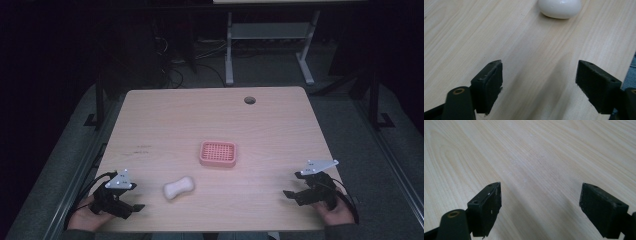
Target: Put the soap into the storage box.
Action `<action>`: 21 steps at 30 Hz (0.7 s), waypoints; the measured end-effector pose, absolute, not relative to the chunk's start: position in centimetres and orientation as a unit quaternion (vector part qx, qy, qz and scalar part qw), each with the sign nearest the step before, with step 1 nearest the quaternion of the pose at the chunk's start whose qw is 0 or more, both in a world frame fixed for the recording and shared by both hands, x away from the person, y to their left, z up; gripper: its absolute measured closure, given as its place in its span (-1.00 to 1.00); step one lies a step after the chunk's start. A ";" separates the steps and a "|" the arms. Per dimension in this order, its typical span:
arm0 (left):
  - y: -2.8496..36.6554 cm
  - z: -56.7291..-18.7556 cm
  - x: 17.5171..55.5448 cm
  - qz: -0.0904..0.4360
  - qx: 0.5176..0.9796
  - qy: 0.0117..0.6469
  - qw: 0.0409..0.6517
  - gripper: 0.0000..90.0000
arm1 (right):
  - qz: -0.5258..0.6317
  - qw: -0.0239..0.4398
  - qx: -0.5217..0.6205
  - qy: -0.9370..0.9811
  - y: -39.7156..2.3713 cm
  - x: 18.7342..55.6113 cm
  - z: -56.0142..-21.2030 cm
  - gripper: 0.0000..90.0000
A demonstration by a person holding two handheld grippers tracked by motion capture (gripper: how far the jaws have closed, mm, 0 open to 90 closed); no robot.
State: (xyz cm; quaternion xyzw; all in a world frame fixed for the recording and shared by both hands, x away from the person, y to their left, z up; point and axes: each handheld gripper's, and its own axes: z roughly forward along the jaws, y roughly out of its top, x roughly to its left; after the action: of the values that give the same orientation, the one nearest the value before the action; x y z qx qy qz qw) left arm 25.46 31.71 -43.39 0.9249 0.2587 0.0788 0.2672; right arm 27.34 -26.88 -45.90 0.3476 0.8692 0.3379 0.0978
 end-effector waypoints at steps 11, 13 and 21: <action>31.1 -43.6 25.9 0.065 0.928 0.256 0.262 -0.49 | 0.336 0.095 0.346 0.871 -26.7 27.2 -45.9 -0.61; 30.7 -43.7 26.1 0.062 0.931 0.252 0.256 -0.53 | 0.337 0.095 0.345 0.871 -26.7 27.2 -45.9 -0.61; 29.4 -43.6 27.0 0.051 0.934 0.243 0.256 -0.53 | 0.339 0.095 0.344 0.870 -26.7 27.2 -45.8 -0.61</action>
State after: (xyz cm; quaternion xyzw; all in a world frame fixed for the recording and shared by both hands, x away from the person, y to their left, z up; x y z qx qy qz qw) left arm 26.96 29.42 -43.63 0.9342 0.2430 0.0513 0.2563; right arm 27.19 -26.68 -45.82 0.3443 0.8703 0.3393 0.0949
